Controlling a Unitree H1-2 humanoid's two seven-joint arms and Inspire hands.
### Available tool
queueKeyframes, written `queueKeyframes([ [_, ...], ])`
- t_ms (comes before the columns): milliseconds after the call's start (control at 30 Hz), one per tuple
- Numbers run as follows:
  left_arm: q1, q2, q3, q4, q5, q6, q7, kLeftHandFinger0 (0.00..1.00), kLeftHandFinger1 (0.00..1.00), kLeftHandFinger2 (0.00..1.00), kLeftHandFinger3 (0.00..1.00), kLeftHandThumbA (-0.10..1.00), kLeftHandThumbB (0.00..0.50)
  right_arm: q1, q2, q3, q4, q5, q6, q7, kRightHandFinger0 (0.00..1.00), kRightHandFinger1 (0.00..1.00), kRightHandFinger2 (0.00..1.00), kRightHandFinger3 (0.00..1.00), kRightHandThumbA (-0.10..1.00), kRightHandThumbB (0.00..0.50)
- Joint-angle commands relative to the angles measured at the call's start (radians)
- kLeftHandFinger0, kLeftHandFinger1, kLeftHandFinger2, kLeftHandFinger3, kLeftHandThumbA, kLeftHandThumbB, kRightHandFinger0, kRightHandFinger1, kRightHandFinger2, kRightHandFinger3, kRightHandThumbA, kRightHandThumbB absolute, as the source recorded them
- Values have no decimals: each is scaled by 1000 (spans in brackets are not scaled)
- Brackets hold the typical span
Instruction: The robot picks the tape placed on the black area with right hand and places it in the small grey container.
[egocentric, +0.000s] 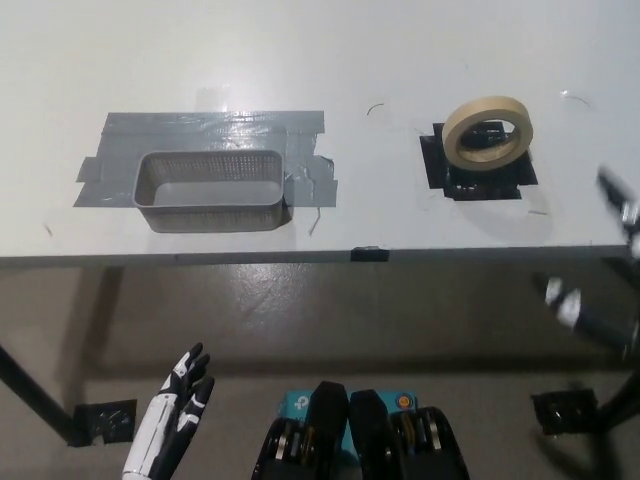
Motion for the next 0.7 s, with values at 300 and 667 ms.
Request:
queueKeyframes([
  [300,4,4,12,-39,7,-28,12,1000,1000,1000,1000,940,116,-475,-139,179,300,-355,270,76,1000,1000,1000,1000,825,347],
  [667,-7,10,21,-45,-9,-22,-1,1000,1000,1000,1000,959,113,-672,-110,316,680,-437,258,-8,1000,1000,1000,1000,735,447],
])
